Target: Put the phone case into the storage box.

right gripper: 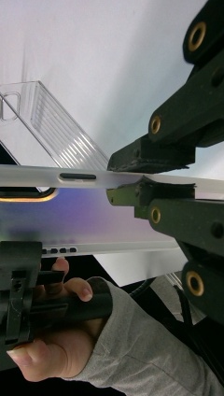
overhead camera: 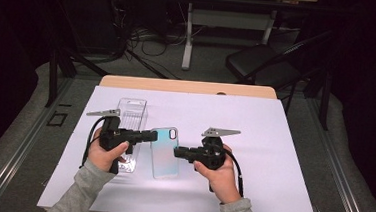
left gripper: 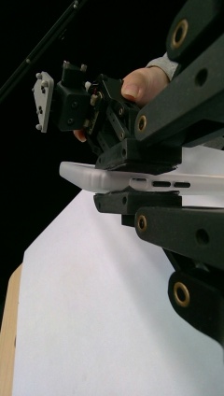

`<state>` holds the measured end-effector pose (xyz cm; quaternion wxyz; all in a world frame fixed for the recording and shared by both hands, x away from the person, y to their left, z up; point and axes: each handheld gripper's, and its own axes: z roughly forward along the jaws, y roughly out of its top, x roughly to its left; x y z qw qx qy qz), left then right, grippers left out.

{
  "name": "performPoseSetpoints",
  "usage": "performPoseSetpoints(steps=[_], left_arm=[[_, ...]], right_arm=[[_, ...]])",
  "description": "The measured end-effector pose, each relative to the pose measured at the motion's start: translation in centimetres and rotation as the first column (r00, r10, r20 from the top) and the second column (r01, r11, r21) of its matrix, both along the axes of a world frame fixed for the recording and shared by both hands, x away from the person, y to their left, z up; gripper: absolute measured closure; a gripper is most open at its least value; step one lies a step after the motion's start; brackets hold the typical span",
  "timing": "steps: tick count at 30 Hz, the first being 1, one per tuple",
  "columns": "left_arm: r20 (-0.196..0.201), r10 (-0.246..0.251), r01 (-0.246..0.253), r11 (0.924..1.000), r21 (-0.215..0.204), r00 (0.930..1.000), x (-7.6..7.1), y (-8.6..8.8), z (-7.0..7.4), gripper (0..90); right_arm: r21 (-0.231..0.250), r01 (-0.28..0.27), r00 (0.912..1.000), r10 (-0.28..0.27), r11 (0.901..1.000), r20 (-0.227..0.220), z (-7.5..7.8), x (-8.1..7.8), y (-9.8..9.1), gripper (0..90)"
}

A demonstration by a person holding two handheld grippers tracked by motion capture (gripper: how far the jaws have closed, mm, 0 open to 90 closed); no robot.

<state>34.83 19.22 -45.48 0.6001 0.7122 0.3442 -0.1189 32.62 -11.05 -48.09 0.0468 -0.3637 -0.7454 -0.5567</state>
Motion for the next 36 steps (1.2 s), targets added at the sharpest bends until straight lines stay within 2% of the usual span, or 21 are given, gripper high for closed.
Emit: performPoseSetpoints(steps=[7,19,24,32,36], left_arm=[[-0.002,-0.001,0.001,1.0000,-0.002,1.0000,0.02,-0.02,-0.01,80.0],[0.000,0.017,-0.017,0.9999,0.004,0.9999,0.12,-0.11,-0.06,65.1],[0.000,0.031,-0.031,0.9995,0.007,0.9995,0.09,-0.10,0.04,62.5],[0.015,0.040,-0.041,0.9989,0.022,0.9991,0.01,-0.19,0.18,58.9],[0.037,0.057,-0.058,0.9978,0.032,0.9977,0.00,-0.14,0.25,56.9]], right_arm=[[0.006,0.002,1.0000,-0.002,1.0000,-0.001,0.04,-0.06,0.01,83.7],[0.007,0.011,0.9999,-0.011,0.9999,-0.002,0.15,-0.14,-0.12,83.7],[0.000,0.024,0.9997,-0.024,0.9997,0.004,0.14,-0.07,-0.31,83.7],[-0.006,0.051,0.9987,-0.051,0.9987,0.001,0.06,0.03,-0.55,83.7],[-0.011,0.069,0.9976,-0.069,0.9976,0.008,0.05,0.10,-0.70,83.7]])
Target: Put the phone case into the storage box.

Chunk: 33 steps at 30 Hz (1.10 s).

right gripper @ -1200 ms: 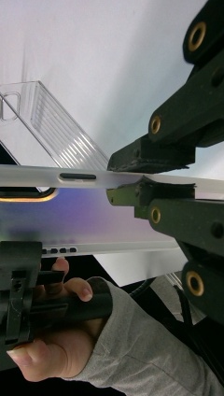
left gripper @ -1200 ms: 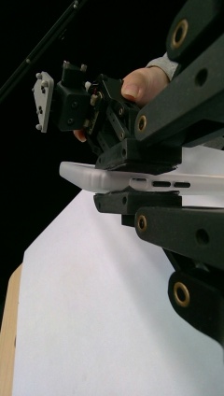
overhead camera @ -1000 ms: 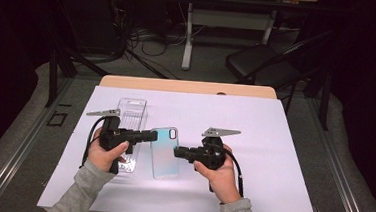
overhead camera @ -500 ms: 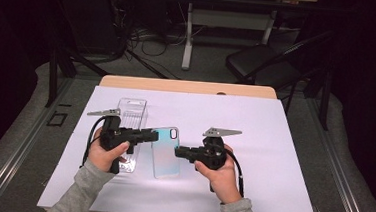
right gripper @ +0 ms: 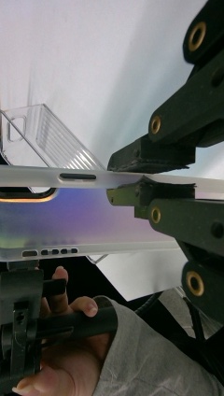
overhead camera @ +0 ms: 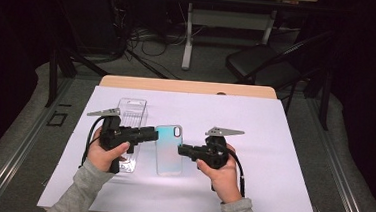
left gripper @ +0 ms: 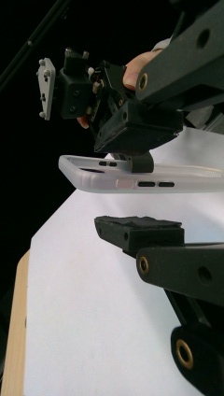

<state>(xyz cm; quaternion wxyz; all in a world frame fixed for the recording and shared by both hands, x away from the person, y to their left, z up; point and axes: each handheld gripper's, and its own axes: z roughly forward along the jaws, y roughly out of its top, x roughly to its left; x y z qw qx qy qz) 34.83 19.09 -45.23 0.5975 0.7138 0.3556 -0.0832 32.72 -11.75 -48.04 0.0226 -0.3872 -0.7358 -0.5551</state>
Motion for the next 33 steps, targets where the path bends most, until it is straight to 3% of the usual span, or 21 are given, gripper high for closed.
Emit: performPoseSetpoints(steps=[12,22,28,30,31,33], left_arm=[[0.024,0.026,-0.027,0.9995,0.019,0.9994,0.0,0.2,0.1,53.4],[0.056,0.061,-0.064,0.9968,0.048,0.9966,-0.1,0.5,0.2,52.6],[0.087,0.085,-0.091,0.9936,0.067,0.9926,-0.2,0.6,0.4,49.9],[0.096,0.098,-0.105,0.9916,0.075,0.9905,-0.2,0.5,0.4,49.3],[0.118,0.116,-0.128,0.9867,0.101,0.9862,-0.3,0.4,0.5,49.2],[0.133,0.132,-0.147,0.9829,0.111,0.9824,-0.4,0.4,0.6,48.2]], right_arm=[[0.002,0.050,0.9987,-0.050,0.9988,-0.007,0.1,0.0,-0.4,83.7],[0.011,0.143,0.9892,-0.143,0.9897,0.033,0.5,-0.4,-0.7,83.6],[-0.004,0.203,0.9765,-0.202,0.9792,0.074,0.7,-0.8,-0.7,83.6],[-0.013,0.234,0.9688,-0.232,0.9721,0.086,0.6,-0.9,-0.7,83.6],[-0.018,0.244,0.9666,-0.242,0.9696,0.086,0.6,-1.0,-0.7,83.6],[-0.026,0.259,0.9628,-0.256,0.9656,0.087,0.5,-1.0,-0.6,83.6]])
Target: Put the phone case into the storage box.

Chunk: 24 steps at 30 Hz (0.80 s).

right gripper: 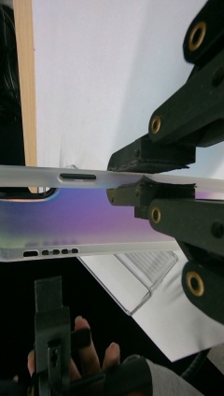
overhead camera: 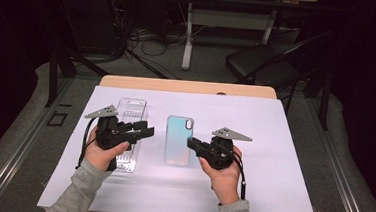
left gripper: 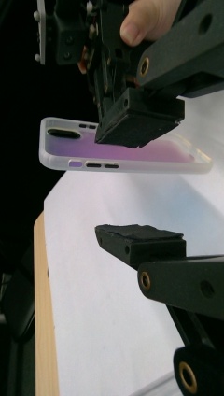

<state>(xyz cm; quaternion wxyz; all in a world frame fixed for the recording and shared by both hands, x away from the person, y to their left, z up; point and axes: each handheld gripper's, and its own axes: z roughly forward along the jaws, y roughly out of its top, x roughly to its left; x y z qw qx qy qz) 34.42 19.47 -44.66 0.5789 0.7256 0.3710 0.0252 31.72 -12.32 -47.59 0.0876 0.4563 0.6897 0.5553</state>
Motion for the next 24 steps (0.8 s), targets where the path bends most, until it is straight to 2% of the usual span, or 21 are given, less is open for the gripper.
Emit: performPoseSetpoints(steps=[2,9,11,13,15,17,18,19,20,21,22,23,24], left_arm=[[0.018,0.008,-0.009,0.9996,0.027,0.9998,-0.1,-0.1,0.1,47.3],[0.054,0.027,-0.030,0.9974,0.066,0.9982,-0.2,-0.2,0.2,44.6],[0.088,0.048,-0.058,0.9916,0.115,0.9950,-0.4,-0.3,0.3,43.9],[0.092,0.049,-0.060,0.9908,0.121,0.9945,-0.4,-0.3,0.3,43.2],[0.125,0.052,-0.072,0.9850,0.157,0.9907,-0.4,-0.5,0.5,42.8],[0.132,0.053,-0.076,0.9823,0.171,0.9898,-0.5,-0.5,0.5,42.2],[0.161,0.057,-0.089,0.9755,0.201,0.9853,-0.6,-0.7,0.6,41.9],[0.161,0.057,-0.089,0.9755,0.201,0.9853,-0.6,-0.7,0.6,41.3],[0.185,0.061,-0.104,0.9681,0.228,0.9808,-0.8,-0.9,0.7,40.9],[0.185,0.061,-0.104,0.9681,0.228,0.9808,-0.8,-0.9,0.7,40.9],[0.215,0.061,-0.117,0.9592,0.257,0.9748,-0.9,-1.1,0.8,40.7],[0.215,0.061,-0.117,0.9592,0.257,0.9748,-0.9,-1.1,0.8,40.4],[0.238,0.059,-0.127,0.9507,0.283,0.9693,-1.1,-1.3,0.9,40.3]], right_arm=[[-0.012,0.008,1.0000,-0.008,0.9999,-0.005,-0.1,0.0,0.1,83.6],[-0.032,0.016,0.9998,-0.016,0.9994,-0.007,-0.5,-0.2,0.6,83.6],[-0.039,0.015,0.9998,-0.015,0.9991,-0.011,-0.5,-0.3,0.7,83.6],[-0.042,0.011,0.9999,-0.011,0.9991,-0.005,-0.6,-0.3,0.8,83.6],[-0.049,0.010,0.9999,-0.011,0.9987,-0.005,-0.6,-0.4,1.0,83.6],[-0.051,0.011,0.9999,-0.011,0.9987,-0.001,-0.6,-0.4,1.1,83.6],[-0.058,0.009,1.0000,-0.009,0.9982,0.004,-0.6,-0.4,1.1,83.6],[-0.060,0.009,1.0000,-0.009,0.9981,0.003,-0.6,-0.4,1.2,83.6],[-0.063,0.009,1.0000,-0.009,0.9980,0.000,-0.6,-0.5,1.2,83.6],[-0.063,0.009,1.0000,-0.009,0.9980,0.000,-0.6,-0.5,1.2,83.6],[-0.067,0.007,1.0000,-0.007,0.9977,0.002,-0.6,-0.5,1.3,83.6],[-0.067,0.007,1.0000,-0.007,0.9977,0.002,-0.6,-0.5,1.3,83.6],[-0.074,0.004,1.0000,-0.004,0.9973,0.003,-0.6,-0.5,1.4,83.6]])
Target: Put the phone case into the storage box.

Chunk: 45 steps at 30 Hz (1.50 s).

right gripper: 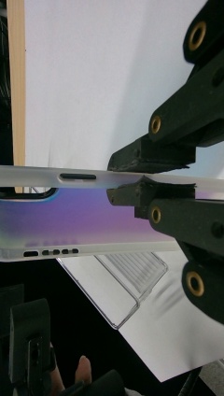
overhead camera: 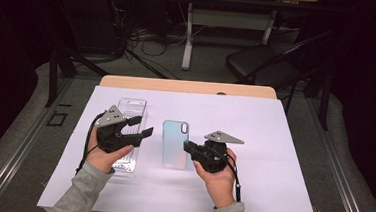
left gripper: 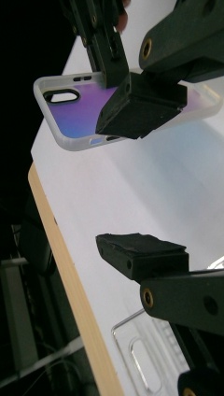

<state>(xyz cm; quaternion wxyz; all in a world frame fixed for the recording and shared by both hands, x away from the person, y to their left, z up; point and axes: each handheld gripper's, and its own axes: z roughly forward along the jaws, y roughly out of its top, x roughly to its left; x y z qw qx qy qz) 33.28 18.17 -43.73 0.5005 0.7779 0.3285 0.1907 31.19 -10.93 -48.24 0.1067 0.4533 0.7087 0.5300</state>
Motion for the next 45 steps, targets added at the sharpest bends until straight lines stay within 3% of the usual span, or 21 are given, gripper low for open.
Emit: performPoseSetpoints(steps=[5,6,9,11,12,13,14,15,19,27,28,35,36,38,41,45], left_arm=[[0.046,0.011,-0.014,0.9985,0.054,0.9989,-0.3,-0.5,0.1,39.6],[0.063,0.011,-0.016,0.9960,0.088,0.9979,-0.4,-0.6,0.1,39.6],[0.068,0.005,-0.013,0.9929,0.118,0.9977,-0.4,-0.8,0.1,39.6],[0.054,-0.001,-0.006,0.9929,0.119,0.9985,-0.4,-0.9,0.0,39.6],[-0.002,-0.012,0.012,0.9950,0.099,0.9999,-0.1,-0.9,-0.2,38.0],[-0.002,-0.012,0.012,0.9950,0.099,0.9999,-0.1,-0.9,-0.2,38.5],[0.013,-0.052,0.050,0.9918,0.117,0.9986,-0.1,-1.0,-0.3,48.2],[0.029,-0.058,0.054,0.9882,0.143,0.9979,-0.2,-1.2,-0.3,55.1],[0.064,-0.054,0.044,0.9876,0.151,0.9965,-0.4,-1.4,-0.2,46.9],[0.075,-0.057,0.041,0.9801,0.194,0.9956,-0.8,-1.7,0.2,48.8],[0.113,-0.060,0.035,0.9770,0.210,0.9917,-0.9,-1.8,0.2,48.1],[0.120,-0.074,0.048,0.9767,0.209,0.9900,-1.3,-2.2,0.4,49.7],[0.106,-0.072,0.048,0.9746,0.219,0.9917,-1.5,-2.3,0.5,51.2],[0.118,-0.065,0.034,0.9676,0.250,0.9909,-1.7,-2.5,0.6,51.2],[0.129,-0.059,0.023,0.9652,0.260,0.9899,-1.8,-2.5,0.7,50.7],[0.113,-0.063,0.031,0.9642,0.263,0.9916,-1.8,-2.6,0.6,50.1]], right_arm=[[-0.007,-0.002,1.0000,0.002,1.0000,0.005,0.0,-0.1,0.1,83.6],[-0.015,-0.005,1.0000,0.005,0.9999,0.001,0.0,-0.1,0.2,83.6],[-0.022,-0.007,1.0000,0.007,0.9997,0.004,0.0,-0.1,0.3,83.5],[-0.024,-0.007,1.0000,0.007,0.9997,0.005,-0.1,-0.1,0.3,83.5],[-0.028,-0.008,0.9999,0.008,0.9996,0.007,-0.1,-0.1,0.4,83.6],[-0.028,-0.008,0.9999,0.008,0.9996,0.007,-0.1,-0.1,0.4,83.6],[-0.033,-0.009,0.9999,0.009,0.9994,0.005,-0.1,-0.2,0.4,83.5],[-0.032,-0.009,0.9999,0.009,0.9994,0.006,-0.1,-0.2,0.4,83.5],[-0.032,-0.011,0.9999,0.011,0.9994,0.007,-0.1,-0.2,0.5,83.5],[-0.034,-0.012,0.9999,0.012,0.9994,0.002,-0.2,-0.2,0.6,83.5],[-0.033,-0.013,0.9999,0.013,0.9994,0.005,-0.2,-0.2,0.6,83.6],[-0.035,-0.022,0.9998,0.022,0.9991,0.000,-0.3,-0.3,0.8,83.6],[-0.034,-0.022,0.9997,0.022,0.9992,-0.002,-0.2,-0.3,0.9,83.5],[-0.035,-0.025,0.9997,0.025,0.9991,-0.004,-0.2,-0.4,0.9,83.5],[-0.035,-0.027,0.9996,0.027,0.9990,0.003,-0.2,-0.4,1.0,83.5],[-0.035,-0.029,0.9996,0.029,0.9989,0.003,-0.2,-0.5,1.1,83.5]])
